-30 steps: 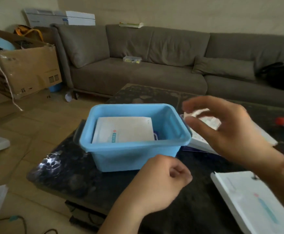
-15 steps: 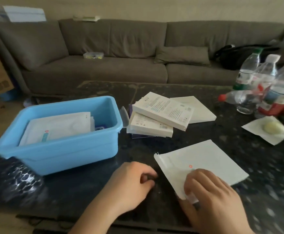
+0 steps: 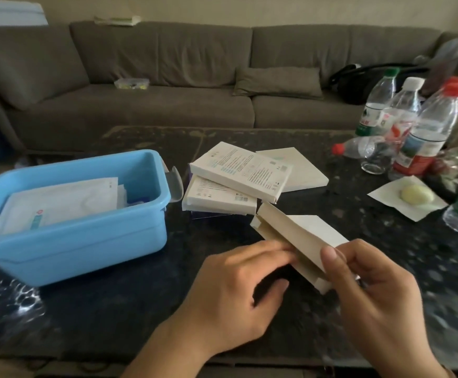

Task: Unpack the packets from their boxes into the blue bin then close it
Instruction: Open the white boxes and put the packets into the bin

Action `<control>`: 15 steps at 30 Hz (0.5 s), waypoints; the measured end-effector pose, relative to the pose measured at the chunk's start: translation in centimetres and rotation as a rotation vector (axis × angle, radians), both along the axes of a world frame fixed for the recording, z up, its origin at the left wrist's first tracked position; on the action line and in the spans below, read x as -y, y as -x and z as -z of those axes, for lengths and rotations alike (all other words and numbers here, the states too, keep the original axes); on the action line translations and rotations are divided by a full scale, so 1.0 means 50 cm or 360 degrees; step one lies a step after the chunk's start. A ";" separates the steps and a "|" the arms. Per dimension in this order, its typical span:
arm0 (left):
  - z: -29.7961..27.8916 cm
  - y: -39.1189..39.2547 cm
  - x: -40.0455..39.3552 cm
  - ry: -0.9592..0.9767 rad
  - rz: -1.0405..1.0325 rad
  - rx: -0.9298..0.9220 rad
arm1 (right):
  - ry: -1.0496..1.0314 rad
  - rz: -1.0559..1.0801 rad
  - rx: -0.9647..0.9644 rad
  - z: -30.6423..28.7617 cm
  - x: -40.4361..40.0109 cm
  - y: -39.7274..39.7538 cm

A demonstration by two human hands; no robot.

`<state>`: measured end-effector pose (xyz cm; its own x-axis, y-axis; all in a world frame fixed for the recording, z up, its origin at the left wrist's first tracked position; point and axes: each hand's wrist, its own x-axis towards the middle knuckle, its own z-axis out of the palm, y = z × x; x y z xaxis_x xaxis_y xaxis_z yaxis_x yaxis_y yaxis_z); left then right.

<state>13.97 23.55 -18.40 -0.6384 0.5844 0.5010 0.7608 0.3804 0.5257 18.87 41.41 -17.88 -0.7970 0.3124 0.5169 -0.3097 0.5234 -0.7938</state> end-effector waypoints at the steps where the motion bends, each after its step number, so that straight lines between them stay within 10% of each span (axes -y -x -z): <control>1: 0.001 -0.002 -0.006 0.0085 0.0003 -0.0024 | 0.0013 -0.0007 0.0001 -0.002 -0.001 0.001; 15: 0.017 0.004 -0.012 0.0096 -0.0101 -0.0578 | -0.0039 -0.0021 -0.0044 0.004 -0.006 -0.010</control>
<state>13.78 24.16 -19.25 -0.4611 0.5848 0.6674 0.8677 0.4546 0.2011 19.36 41.69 -18.09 -0.7863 0.2892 0.5459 -0.3382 0.5381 -0.7721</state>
